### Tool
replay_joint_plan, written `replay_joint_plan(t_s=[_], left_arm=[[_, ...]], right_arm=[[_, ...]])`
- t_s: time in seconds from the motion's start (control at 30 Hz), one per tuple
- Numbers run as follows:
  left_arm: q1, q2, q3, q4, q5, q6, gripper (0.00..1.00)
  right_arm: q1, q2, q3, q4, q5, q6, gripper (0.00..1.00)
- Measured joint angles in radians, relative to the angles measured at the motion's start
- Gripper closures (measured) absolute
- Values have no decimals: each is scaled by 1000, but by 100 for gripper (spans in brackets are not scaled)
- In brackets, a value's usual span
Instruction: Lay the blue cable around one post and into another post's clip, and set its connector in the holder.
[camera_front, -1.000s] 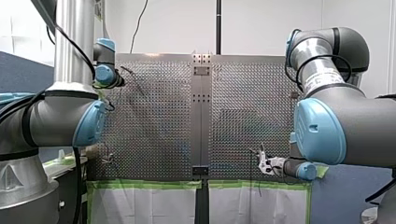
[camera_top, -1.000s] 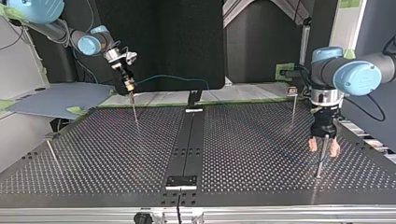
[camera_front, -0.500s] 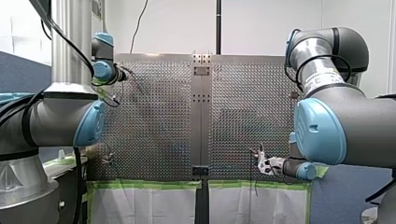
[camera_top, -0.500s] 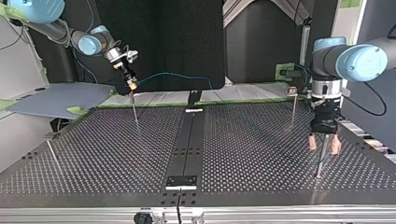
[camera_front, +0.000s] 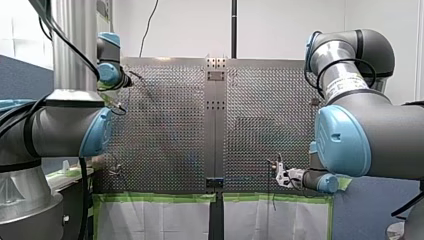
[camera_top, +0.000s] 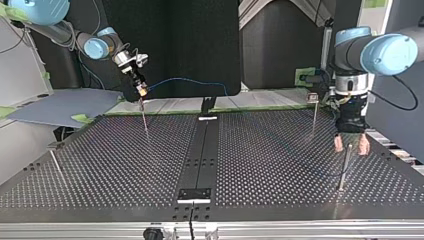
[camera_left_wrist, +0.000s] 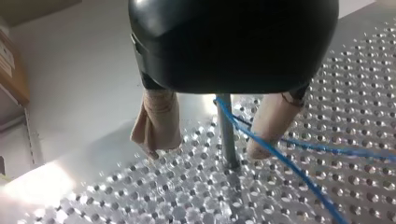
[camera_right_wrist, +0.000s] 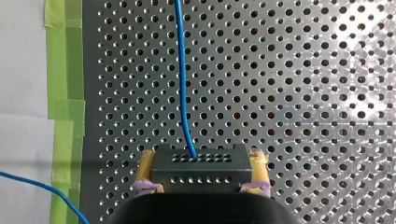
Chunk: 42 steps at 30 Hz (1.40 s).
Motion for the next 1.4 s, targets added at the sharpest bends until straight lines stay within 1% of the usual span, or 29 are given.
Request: replay_joint_plan(t_s=[0.23, 0.43, 0.53, 0.67, 0.77, 0.9, 1.03, 1.13, 1.27, 1.4], left_arm=[[-7, 59, -39, -21, -2, 34, 0], [-8, 101, -80, -20, 18, 29, 0], [-8, 110, -98, -27, 4, 47, 0], [-9, 122, -101, -54, -23, 81, 0], [-9, 139, -89, -78, -44, 107, 0], [-10, 173, -56, -115, -80, 145, 0], [-12, 206, -24, -148, -96, 177, 0], [-14, 230, 0, -172, -85, 201, 0], [-15, 258, 29, -201, -61, 230, 0], [-19, 261, 63, -236, -27, 265, 0]], right_arm=[[1, 0, -1, -1, 0, 0, 91], [4, 0, -1, 0, 0, -1, 91], [4, 0, 0, 1, 0, -1, 91], [4, 0, 0, 2, 0, -1, 91], [4, 0, 0, 2, 0, -2, 91], [6, 0, 0, 2, 0, -2, 91], [8, 0, 0, 2, 0, -1, 91], [9, 0, 0, 2, 3, 0, 91], [11, 0, -1, 2, 6, 1, 91], [13, -1, -1, 1, 6, 1, 91]])
